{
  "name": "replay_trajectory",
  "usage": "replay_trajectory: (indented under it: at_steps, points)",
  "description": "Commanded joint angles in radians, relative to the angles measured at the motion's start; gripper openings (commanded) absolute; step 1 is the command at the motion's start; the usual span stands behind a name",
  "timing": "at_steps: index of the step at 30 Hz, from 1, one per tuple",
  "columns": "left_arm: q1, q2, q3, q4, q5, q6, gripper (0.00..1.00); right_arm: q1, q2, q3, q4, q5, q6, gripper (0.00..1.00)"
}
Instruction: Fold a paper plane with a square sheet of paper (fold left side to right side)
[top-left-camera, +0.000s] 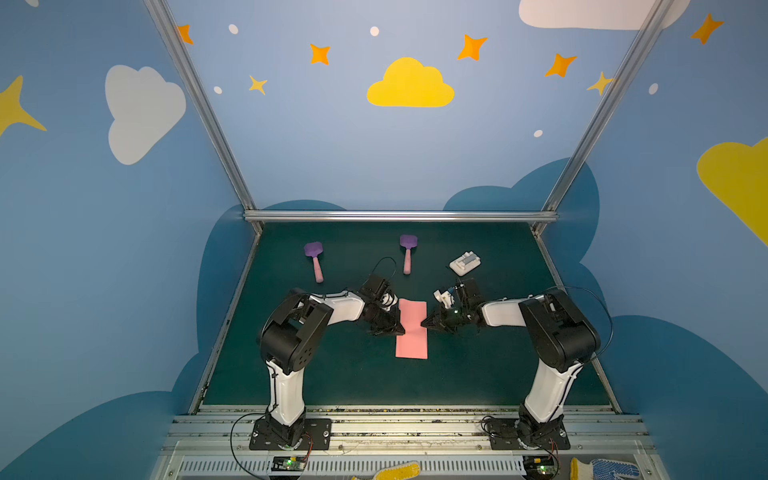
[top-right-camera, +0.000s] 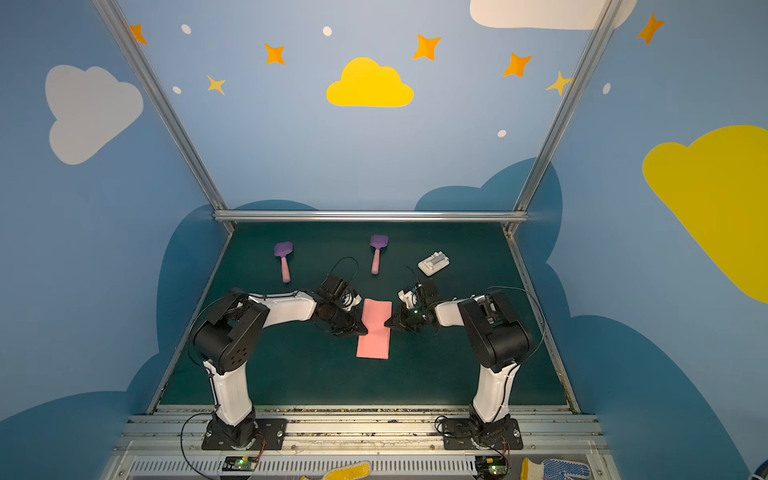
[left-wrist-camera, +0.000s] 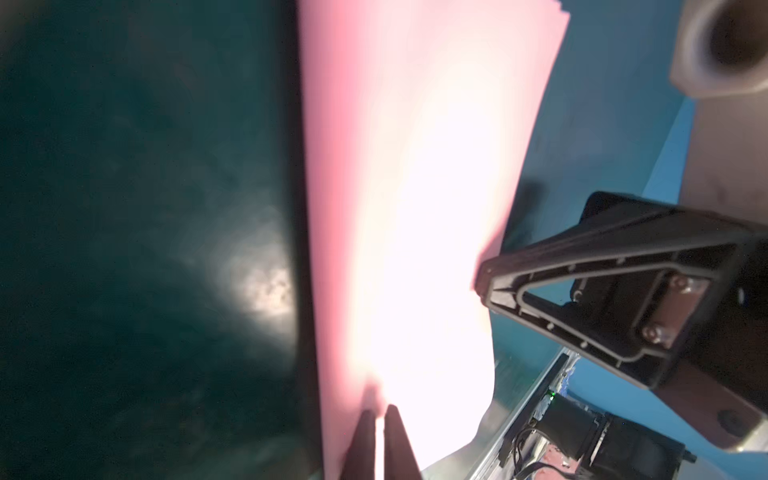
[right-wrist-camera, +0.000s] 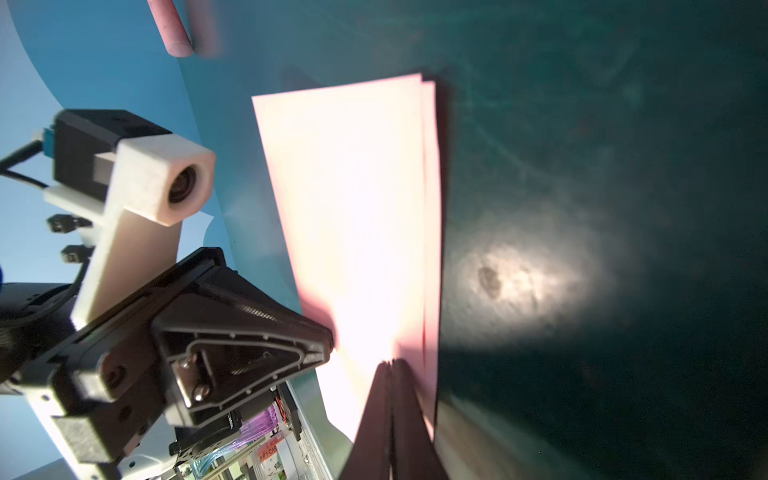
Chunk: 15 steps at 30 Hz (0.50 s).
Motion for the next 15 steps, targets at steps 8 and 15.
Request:
replay_trajectory:
  at_steps: [8, 15]
  points:
    - [0.008, -0.106, 0.136, -0.125, -0.067, 0.061, 0.04, -0.005, 0.067, -0.029, -0.133, 0.133, -0.028, 0.0]
    - [0.027, 0.01, 0.242, -0.16, -0.037, 0.096, 0.04, -0.004, 0.078, -0.025, -0.142, 0.141, -0.035, 0.0]
